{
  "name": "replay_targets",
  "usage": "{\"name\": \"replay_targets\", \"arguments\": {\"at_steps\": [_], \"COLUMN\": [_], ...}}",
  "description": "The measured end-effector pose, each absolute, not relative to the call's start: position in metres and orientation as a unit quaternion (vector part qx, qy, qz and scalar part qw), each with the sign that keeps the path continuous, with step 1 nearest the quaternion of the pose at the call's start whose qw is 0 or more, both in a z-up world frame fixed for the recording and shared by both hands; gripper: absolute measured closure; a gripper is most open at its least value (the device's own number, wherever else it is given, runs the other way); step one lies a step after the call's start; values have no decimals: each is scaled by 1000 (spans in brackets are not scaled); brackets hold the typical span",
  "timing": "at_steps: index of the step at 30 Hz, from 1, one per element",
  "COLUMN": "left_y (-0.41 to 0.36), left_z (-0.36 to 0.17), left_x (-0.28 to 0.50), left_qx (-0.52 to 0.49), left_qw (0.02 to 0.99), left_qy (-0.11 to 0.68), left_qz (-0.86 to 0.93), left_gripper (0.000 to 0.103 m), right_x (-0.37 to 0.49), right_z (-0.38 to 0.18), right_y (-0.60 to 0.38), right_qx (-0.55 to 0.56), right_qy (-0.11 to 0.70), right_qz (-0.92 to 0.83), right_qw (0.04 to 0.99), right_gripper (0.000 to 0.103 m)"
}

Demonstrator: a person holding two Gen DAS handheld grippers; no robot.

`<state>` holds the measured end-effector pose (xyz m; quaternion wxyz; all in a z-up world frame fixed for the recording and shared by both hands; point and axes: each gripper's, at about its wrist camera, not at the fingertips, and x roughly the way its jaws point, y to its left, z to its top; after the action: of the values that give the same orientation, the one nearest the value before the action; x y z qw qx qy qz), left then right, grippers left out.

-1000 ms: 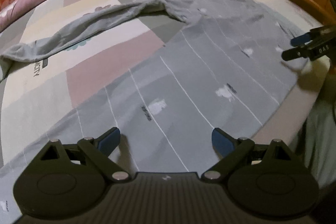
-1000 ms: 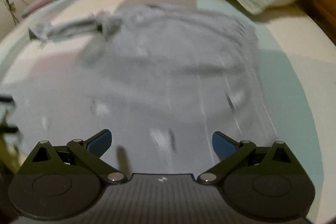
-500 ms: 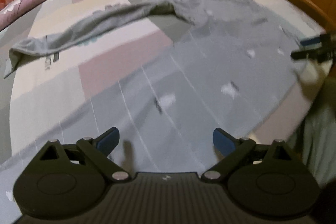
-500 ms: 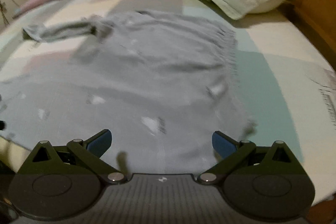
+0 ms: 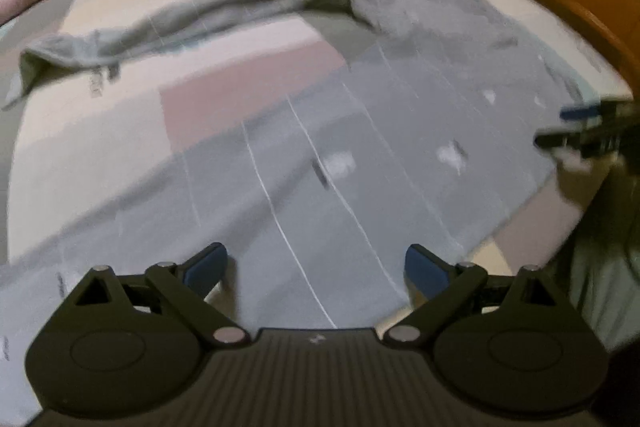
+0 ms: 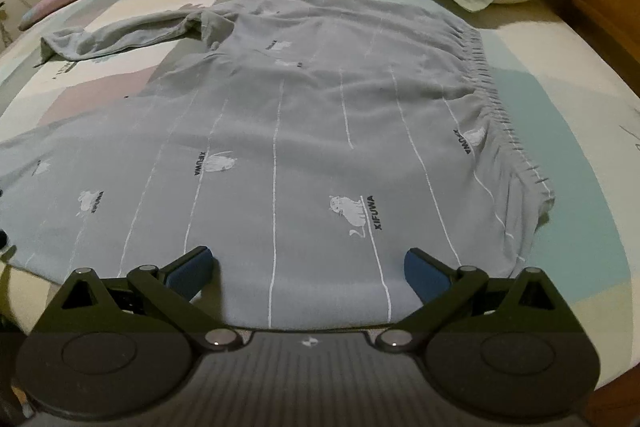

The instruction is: Fold clothes

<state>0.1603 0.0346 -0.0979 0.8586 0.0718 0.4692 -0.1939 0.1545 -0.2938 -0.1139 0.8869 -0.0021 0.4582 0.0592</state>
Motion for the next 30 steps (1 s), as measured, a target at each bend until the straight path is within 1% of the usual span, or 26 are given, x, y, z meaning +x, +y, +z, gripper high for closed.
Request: {"name": "replay_targets", "arguments": {"at_steps": [8, 11, 15, 22, 23, 26, 30], "left_y": [30, 26, 21, 34, 38, 46, 65], "left_z": [-71, -68, -78, -111, -114, -110, -93], "left_x": [192, 196, 205, 206, 203, 199, 211], "left_qx": [25, 27, 20, -3, -4, -8, -29], "left_qw": [883, 885, 878, 856, 858, 859, 868], "left_qy": [435, 426, 438, 486, 480, 476, 464], "left_qz": [-176, -185, -193, -176, -180, -186, -177], "left_gripper": [8, 8, 8, 8, 8, 7, 8], "right_x": [159, 157, 176, 198, 195, 189, 189], "right_z": [-109, -92, -83, -111, -113, -116, -115], "right_y": [-288, -285, -267, -242, -239, -232, -237], "right_qx": [8, 30, 17, 15, 3, -32, -23], "right_qy": [467, 440, 427, 454, 449, 445, 448], "right_qz": [35, 68, 87, 96, 95, 99, 100], "right_qw": [883, 895, 900, 886, 888, 889, 888], "right_gripper": [0, 0, 0, 0, 0, 0, 0]}}
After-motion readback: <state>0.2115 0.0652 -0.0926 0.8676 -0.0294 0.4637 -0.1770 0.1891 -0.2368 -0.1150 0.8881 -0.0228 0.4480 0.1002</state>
